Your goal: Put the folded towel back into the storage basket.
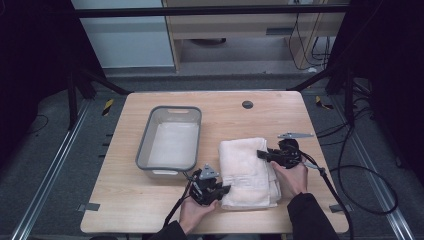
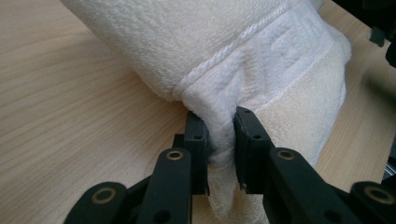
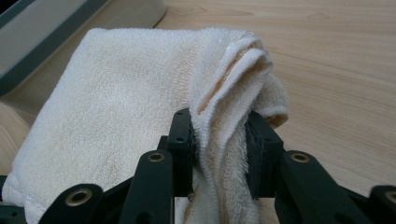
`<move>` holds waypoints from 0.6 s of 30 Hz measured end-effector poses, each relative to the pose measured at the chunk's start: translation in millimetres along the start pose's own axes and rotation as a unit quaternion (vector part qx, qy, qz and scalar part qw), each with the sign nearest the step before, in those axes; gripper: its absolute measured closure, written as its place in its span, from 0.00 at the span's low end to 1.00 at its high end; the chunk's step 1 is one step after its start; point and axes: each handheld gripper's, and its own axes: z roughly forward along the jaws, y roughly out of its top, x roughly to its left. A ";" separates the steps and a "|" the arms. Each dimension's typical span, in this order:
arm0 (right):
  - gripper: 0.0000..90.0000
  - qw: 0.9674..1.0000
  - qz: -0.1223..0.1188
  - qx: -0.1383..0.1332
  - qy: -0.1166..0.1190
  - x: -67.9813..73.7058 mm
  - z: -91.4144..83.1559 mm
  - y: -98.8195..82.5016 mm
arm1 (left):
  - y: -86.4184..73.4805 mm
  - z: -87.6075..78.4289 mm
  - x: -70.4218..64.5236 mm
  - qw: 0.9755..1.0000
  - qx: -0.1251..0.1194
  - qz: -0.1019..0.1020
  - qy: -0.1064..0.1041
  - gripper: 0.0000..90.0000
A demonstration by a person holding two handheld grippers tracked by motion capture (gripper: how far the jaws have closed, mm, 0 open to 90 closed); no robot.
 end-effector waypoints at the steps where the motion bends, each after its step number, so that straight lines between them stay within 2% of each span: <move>1: 0.75 1.000 -0.002 -0.004 0.000 1.0 -1.8 1.3 | 1.1 -2.1 0.1 1.000 -0.003 0.001 -0.001 0.85; 18: 0.75 0.999 -0.022 -0.048 -0.004 18.1 -25.3 16.4 | 15.7 -26.7 -4.4 0.999 -0.039 0.017 -0.001 0.85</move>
